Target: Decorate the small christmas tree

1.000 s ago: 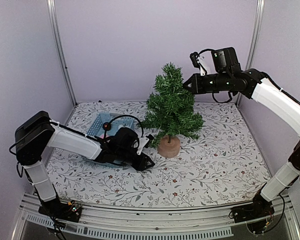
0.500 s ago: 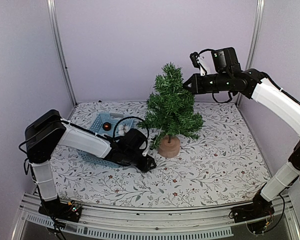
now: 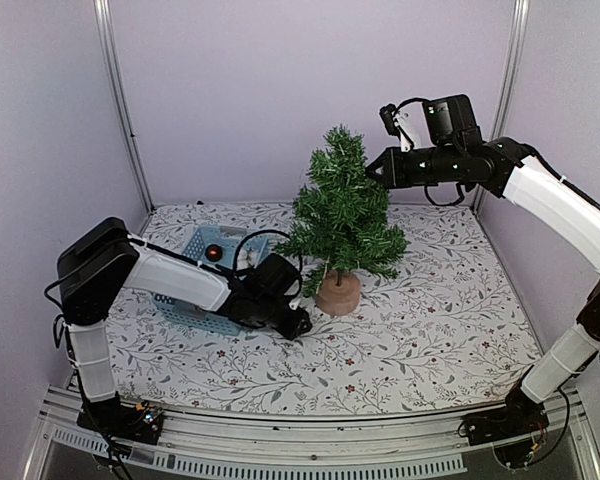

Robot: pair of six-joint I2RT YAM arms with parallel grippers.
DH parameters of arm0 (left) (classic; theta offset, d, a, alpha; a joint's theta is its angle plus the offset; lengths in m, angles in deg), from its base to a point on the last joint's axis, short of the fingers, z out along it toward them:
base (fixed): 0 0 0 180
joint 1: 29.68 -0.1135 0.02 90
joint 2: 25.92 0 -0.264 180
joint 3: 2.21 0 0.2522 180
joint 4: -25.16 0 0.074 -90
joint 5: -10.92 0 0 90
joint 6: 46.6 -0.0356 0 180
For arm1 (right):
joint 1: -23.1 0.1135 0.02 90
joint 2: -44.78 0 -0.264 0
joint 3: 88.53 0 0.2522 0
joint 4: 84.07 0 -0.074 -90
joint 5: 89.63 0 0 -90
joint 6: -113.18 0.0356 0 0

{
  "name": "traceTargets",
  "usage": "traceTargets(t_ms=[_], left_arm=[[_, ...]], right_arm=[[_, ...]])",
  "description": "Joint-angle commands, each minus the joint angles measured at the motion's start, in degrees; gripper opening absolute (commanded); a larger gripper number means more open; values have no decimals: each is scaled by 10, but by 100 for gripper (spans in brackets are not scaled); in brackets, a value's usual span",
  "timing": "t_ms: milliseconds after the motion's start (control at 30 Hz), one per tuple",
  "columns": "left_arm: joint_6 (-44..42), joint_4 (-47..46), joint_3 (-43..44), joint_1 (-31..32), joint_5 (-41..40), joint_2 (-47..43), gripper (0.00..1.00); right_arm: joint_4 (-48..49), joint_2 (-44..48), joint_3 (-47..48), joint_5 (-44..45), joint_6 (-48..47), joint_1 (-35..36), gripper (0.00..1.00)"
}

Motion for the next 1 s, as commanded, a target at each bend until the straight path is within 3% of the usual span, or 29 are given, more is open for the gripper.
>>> traceTargets(t_ms=[0, 167, 400, 867, 967], left_arm=[[-9, 42, 16, 7, -19, 30, 25], [-2, 48, 20, 8, -21, 43, 26], [5, 42, 22, 8, -18, 52, 37], [0, 42, 2, 10, -50, 34, 0], [-3, 25, -24, 6, -52, 1, 0]], right_arm=[[10, 9, -6, -1, -2, -1, 0], [10, 9, -7, -1, -1, -2, 0], [10, 10, -8, -2, -1, -2, 0], [9, 12, -10, -2, -1, -2, 0], [10, 13, -11, -2, -1, -2, 0]])
